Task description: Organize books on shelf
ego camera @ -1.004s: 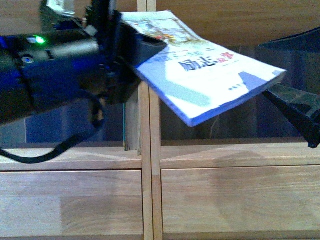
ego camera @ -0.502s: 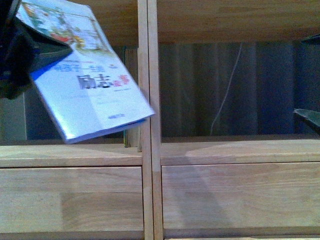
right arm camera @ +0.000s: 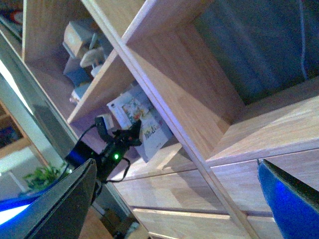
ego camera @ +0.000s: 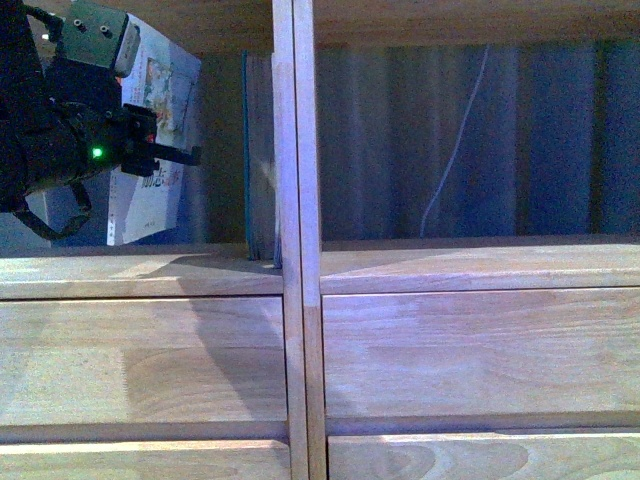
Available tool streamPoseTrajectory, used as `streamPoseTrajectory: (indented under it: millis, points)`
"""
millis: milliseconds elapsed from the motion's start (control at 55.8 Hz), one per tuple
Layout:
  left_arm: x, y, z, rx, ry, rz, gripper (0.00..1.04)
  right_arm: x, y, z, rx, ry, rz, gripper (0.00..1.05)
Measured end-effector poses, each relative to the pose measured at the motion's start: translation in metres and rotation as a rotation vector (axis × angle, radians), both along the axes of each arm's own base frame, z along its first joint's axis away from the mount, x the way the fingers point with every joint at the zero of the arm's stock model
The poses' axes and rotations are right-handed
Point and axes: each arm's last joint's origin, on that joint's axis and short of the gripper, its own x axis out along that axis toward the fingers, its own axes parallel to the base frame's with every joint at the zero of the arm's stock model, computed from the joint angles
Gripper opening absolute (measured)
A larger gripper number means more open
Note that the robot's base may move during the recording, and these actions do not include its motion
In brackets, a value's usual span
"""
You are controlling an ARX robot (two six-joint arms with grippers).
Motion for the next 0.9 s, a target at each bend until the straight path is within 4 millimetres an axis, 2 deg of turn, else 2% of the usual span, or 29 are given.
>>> streamPoseTrajectory:
  millis: [251,484,896]
  points:
    - [0.003,0.003,-0.002,-0.013,-0.008,-0.040,0.07,0.009,0.009,-0.013,-0.205,0.023,-0.118,0.98]
    - [0.010,0.000,-0.010,-0.030,0.019,-0.069,0.07,0.016,0.017,-0.019,-0.438,-0.064,-0.215,0.98]
    - [0.033,-0.006,-0.015,-0.044,0.056,-0.073,0.07,0.016,0.031,-0.021,-0.533,-0.109,-0.207,0.98]
